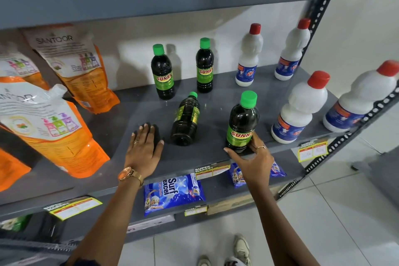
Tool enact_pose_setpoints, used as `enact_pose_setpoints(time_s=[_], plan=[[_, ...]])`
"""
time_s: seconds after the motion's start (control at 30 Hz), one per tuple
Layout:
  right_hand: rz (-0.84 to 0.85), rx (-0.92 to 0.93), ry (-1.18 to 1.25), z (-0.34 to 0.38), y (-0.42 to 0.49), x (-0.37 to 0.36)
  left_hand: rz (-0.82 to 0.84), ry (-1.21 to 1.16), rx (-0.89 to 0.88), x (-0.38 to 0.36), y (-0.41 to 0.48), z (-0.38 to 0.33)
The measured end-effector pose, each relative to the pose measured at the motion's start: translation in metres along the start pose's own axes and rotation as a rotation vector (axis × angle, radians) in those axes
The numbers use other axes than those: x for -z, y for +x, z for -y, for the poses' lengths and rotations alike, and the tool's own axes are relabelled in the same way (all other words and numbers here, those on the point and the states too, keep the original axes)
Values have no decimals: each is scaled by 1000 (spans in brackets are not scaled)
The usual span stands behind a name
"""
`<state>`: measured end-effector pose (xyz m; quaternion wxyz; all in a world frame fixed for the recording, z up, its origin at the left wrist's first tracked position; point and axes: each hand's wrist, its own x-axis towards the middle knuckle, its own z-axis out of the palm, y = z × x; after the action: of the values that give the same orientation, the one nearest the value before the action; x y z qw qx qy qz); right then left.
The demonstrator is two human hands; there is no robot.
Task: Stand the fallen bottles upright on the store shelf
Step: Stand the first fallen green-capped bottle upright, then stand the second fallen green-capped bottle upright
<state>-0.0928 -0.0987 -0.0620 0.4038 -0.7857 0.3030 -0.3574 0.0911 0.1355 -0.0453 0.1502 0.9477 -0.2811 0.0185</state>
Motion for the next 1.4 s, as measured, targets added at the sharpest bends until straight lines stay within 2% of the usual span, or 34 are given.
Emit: enact_pose_setpoints(time_s=[0.4,0.57,0.67,0.73,0.77,0.83,0.9,0.93,1.0,1.07,1.13,1.2,1.3,1.4], plan=[[-12,37,9,1,-2,1,-1,3,-7,-1,-1,2],[-1,-7,1,2,-5,0,0,-2,-6,-1,-1,1],[-104,-61,126,7,-26,3,18,-2,-20,0,0,3],[-176,-31,181,12,-56,7,46,26,-43,2,0,8],[-161,27,184,16,-74,8,55,44,-58,2,-1,12],[22,142,159,31,-104,4,50,62,-70,2,-7,21],[271,156,113,51,-111,-11,46,66,-62,2,-13,24],[345,106,115,64,-104,-21,43,61,-56,2,-16,23],[335,-45,174,91,-73,-45,37,51,-46,3,-17,22],[340,-173,104,108,-23,-72,50,55,-38,6,-17,20],[480,-381,-9,121,24,-95,64,49,-40,8,-18,19],[575,-489,-62,126,49,-109,51,8,-45,9,-18,18],[553,-460,-128,117,60,-120,8,-6,-52,8,-19,19],[421,-335,-120,101,51,-123,-20,15,-53,4,-19,21]])
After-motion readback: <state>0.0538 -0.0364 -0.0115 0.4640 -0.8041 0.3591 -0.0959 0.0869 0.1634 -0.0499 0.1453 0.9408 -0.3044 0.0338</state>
